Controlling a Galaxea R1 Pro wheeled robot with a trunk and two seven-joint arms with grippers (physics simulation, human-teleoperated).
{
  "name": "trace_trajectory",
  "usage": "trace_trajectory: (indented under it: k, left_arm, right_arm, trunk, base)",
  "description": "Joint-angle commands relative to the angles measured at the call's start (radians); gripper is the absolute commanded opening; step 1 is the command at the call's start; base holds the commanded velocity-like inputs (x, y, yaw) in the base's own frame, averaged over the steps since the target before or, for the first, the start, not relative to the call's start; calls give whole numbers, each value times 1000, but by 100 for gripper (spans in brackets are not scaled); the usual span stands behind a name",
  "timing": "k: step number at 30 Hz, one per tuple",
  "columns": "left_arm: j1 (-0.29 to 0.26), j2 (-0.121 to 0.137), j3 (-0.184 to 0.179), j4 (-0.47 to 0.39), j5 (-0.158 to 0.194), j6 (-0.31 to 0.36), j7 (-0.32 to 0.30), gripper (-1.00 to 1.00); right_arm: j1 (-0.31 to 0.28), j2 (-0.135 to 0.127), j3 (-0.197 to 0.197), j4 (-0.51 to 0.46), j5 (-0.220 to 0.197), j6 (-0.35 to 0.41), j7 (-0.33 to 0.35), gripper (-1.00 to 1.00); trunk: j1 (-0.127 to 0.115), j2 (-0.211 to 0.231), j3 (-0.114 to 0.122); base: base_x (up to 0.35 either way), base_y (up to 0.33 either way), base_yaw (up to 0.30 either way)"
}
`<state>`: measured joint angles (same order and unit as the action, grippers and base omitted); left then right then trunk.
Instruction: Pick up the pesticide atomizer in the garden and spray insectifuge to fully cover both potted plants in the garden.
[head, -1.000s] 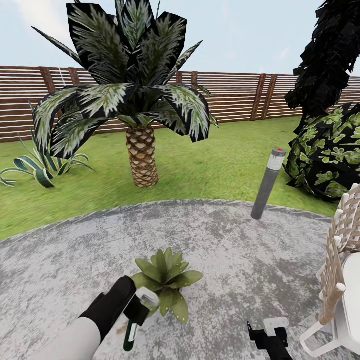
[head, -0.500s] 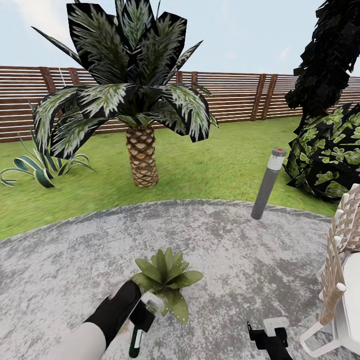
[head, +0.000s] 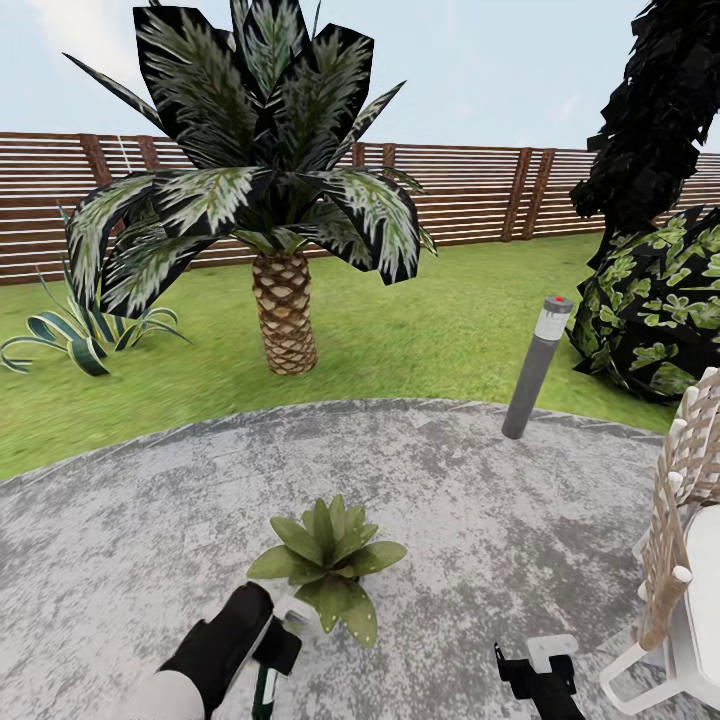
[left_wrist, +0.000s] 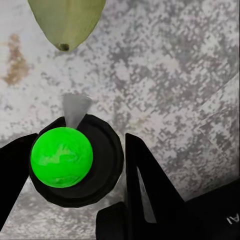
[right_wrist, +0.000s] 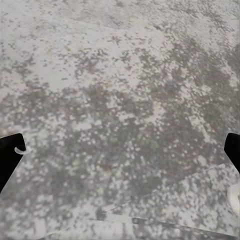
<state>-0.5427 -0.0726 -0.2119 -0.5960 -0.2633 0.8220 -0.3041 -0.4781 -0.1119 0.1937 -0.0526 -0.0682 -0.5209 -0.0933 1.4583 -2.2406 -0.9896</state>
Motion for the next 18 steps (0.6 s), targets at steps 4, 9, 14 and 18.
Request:
trace_trajectory:
  k: [4,9,14,18]
  left_arm:
    - [0,-13,4,4,-14,-2,-3,-100]
    - [0,-10,18,-1,-14,-6,-4,-100]
    - [0,-9,25,-1,-14,-7,-4,-100]
    - [0,-9,25,-1,-14,-7,-3,-100]
  right_arm:
    - [0,0,9,0,-7,-2,-3,100]
    - [0,0,9,0,-7,-2,-3,100]
    - [-1,0,9,0,-7,-2,-3,100]
    - [0,0,9,0,-7,-2,-3,100]
  trunk:
    - [0,0,-1]
    - [0,0,-1]
    - [0,0,-1]
    - [0,0,-1]
  base:
    - [0,0,-12]
    - [0,0,-247]
    - [-82,104,-297]
    - [-190,241,-296]
